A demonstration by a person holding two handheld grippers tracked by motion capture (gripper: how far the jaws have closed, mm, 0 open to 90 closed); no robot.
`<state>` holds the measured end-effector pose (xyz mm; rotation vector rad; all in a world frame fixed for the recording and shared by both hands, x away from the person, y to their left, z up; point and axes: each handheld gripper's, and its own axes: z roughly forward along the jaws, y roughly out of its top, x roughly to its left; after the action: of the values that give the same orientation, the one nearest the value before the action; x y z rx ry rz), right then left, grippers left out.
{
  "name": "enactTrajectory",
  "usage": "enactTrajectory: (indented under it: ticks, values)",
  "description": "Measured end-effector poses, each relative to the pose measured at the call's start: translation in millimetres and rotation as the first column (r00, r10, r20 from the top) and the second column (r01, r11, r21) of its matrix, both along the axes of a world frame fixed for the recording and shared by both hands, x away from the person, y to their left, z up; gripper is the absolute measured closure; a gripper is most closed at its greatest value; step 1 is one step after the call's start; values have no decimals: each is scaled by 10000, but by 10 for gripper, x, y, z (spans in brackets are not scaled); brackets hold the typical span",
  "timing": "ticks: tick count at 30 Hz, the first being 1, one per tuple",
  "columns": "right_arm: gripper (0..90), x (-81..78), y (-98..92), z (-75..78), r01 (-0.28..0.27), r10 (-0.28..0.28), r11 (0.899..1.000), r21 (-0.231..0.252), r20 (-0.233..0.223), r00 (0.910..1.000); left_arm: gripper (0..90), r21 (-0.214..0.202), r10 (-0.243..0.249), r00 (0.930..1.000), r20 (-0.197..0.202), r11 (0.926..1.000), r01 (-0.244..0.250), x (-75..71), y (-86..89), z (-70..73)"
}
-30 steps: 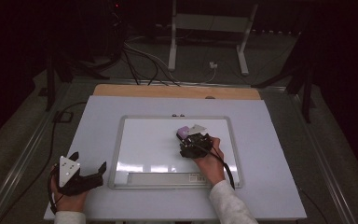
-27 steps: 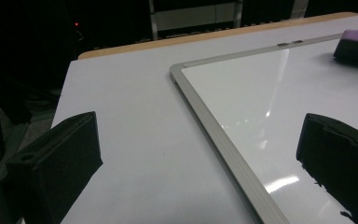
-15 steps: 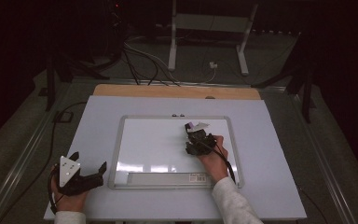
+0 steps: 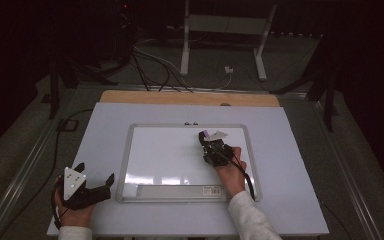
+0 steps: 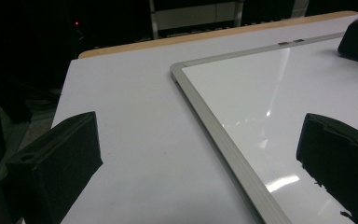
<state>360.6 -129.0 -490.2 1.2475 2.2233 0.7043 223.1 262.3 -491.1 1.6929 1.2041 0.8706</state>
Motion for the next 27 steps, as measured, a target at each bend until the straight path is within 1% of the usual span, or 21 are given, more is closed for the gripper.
enactTrajectory:
  ticks: [2,5,9,19,27]
  values:
    - [618,-13,-10,68,4,-7,9999,150,167,9999,6,-1,-7,10000,-7,10000,7,2,-2,-2]
    - [618,-22,-25,121,21,-25,9999,158,223,9997,6,21,-20,10000,12,10000,20,-1,-6,2]
    - [617,-30,-66,134,136,-141,9992,373,129,9998,6,11,-16,10000,-12,10000,16,0,-6,-1]
    - [616,-69,-138,194,317,-326,9979,557,141,9994,6,13,-9,10000,-20,10000,9,2,-4,-3]
    - [615,-106,-305,233,670,-678,9950,745,86,9977,6,9,-6,10000,-21,10000,6,1,-5,-2]
